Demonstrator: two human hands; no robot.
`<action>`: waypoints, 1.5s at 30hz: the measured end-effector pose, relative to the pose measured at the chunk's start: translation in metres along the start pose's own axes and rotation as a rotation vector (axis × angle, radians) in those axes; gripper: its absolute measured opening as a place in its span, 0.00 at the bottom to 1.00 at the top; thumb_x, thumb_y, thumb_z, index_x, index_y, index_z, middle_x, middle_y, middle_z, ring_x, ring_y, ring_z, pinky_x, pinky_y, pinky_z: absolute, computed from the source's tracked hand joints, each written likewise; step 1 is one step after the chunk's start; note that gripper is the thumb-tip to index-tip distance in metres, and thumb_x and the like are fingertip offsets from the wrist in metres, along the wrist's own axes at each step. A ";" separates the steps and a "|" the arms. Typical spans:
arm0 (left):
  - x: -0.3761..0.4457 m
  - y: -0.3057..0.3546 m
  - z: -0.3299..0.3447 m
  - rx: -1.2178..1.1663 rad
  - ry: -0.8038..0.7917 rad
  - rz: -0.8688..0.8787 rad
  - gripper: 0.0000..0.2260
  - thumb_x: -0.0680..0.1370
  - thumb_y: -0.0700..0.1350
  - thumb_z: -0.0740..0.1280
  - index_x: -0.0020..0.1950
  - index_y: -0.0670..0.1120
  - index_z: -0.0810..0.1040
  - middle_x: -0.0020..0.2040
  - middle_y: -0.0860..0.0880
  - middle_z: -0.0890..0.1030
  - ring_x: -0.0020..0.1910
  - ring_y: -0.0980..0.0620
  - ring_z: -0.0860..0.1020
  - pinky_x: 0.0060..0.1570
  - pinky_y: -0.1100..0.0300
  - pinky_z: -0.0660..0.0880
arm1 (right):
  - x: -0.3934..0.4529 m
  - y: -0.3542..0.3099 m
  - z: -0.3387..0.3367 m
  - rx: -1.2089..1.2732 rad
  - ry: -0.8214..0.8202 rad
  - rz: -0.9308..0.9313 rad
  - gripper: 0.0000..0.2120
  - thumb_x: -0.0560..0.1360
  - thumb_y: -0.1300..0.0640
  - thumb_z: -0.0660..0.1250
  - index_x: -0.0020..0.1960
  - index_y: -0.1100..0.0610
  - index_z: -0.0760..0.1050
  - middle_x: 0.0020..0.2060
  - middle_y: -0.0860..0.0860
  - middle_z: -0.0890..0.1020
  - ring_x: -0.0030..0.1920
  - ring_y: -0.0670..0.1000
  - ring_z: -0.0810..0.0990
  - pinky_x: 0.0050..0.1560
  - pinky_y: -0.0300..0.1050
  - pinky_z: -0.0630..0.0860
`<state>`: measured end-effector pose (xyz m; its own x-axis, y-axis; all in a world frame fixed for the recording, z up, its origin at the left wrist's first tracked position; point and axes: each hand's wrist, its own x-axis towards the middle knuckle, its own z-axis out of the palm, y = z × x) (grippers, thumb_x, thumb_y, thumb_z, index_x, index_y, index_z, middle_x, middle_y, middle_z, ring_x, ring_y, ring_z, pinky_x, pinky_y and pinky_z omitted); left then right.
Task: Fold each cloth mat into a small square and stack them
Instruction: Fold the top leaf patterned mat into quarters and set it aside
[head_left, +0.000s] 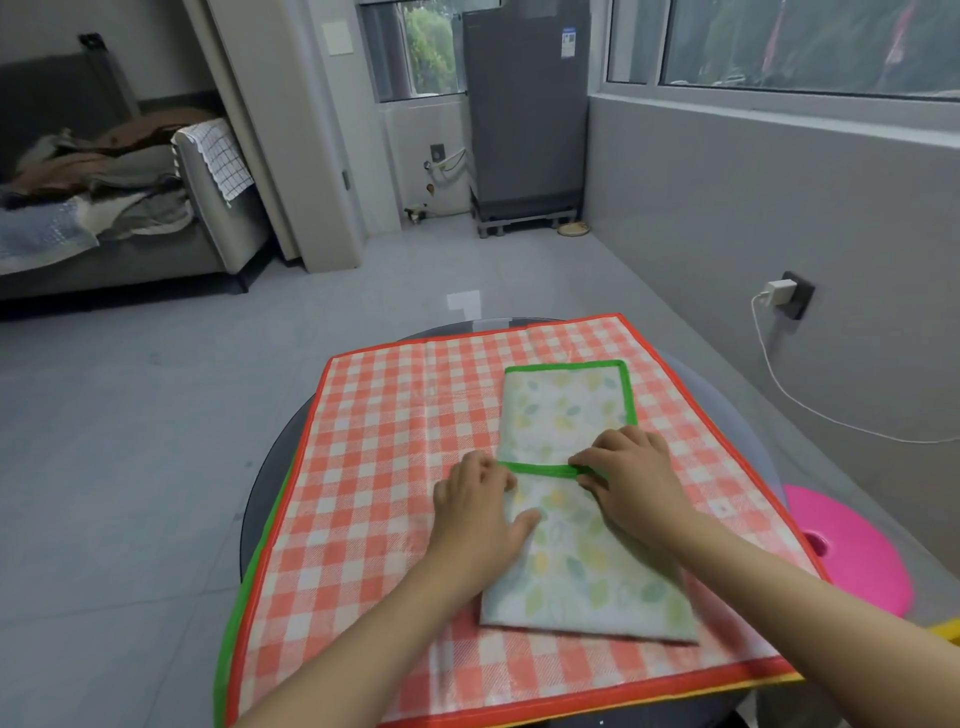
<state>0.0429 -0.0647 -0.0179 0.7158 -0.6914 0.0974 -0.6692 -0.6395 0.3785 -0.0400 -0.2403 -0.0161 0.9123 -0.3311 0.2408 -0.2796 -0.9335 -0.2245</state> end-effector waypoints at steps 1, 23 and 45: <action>0.001 0.001 0.003 0.017 -0.029 0.066 0.20 0.79 0.57 0.58 0.69 0.51 0.65 0.71 0.51 0.59 0.72 0.52 0.57 0.70 0.55 0.51 | -0.004 -0.003 0.000 -0.035 0.004 -0.026 0.15 0.79 0.50 0.59 0.64 0.48 0.74 0.58 0.47 0.77 0.61 0.51 0.69 0.60 0.45 0.58; 0.015 0.008 0.008 0.032 -0.003 0.233 0.13 0.81 0.48 0.55 0.56 0.42 0.75 0.62 0.51 0.68 0.60 0.53 0.66 0.64 0.60 0.62 | -0.032 0.018 -0.017 0.028 -0.151 0.046 0.26 0.80 0.47 0.55 0.73 0.58 0.60 0.68 0.52 0.64 0.66 0.52 0.66 0.68 0.44 0.62; 0.085 0.008 0.020 -0.510 0.181 -0.583 0.13 0.75 0.47 0.68 0.32 0.45 0.71 0.28 0.48 0.77 0.27 0.49 0.74 0.34 0.60 0.72 | 0.025 0.032 -0.005 0.466 -0.051 0.721 0.17 0.74 0.54 0.68 0.31 0.58 0.68 0.25 0.51 0.70 0.27 0.50 0.68 0.28 0.41 0.65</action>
<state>0.0949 -0.1351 -0.0251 0.9732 -0.1994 -0.1150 -0.0340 -0.6188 0.7848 -0.0280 -0.2795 -0.0122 0.5744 -0.8046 -0.1503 -0.6553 -0.3419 -0.6736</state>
